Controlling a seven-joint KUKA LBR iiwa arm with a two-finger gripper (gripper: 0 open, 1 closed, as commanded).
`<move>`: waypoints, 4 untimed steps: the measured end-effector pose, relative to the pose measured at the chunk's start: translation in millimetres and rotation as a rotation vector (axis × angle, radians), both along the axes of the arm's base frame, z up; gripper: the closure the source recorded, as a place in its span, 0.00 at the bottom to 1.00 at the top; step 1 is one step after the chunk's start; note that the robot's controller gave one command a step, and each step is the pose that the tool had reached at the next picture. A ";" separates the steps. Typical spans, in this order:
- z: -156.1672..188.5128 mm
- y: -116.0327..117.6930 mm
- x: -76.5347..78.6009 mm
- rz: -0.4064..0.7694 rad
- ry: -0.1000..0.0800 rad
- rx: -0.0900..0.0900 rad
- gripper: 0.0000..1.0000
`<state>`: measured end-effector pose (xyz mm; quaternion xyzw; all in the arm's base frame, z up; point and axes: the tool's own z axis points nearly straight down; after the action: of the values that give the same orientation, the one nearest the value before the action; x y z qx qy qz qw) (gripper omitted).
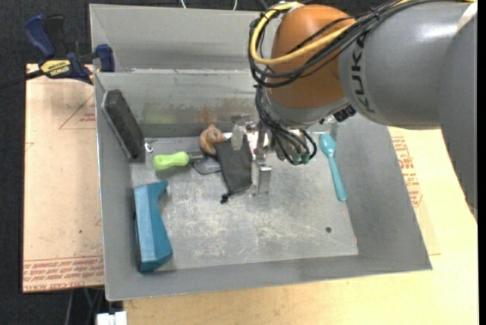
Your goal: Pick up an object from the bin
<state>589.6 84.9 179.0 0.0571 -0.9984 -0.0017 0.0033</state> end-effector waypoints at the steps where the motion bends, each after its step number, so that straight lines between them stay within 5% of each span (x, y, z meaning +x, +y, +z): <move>1: -27.8 12.0 -14.0 0.142 -0.006 0.001 0.00; 2: -51.3 2.7 -24.9 0.234 -0.002 0.001 0.00; 3: -57.2 -12.6 -12.3 0.076 -0.003 0.004 0.00; 4: -72.5 -6.1 5.0 0.077 -0.008 0.004 0.00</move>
Offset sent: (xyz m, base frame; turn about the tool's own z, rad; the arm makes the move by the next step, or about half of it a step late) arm -0.0245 0.0030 -0.0499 -0.2365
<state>594.6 78.8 106.5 0.0953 -0.9954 -0.0035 -0.0007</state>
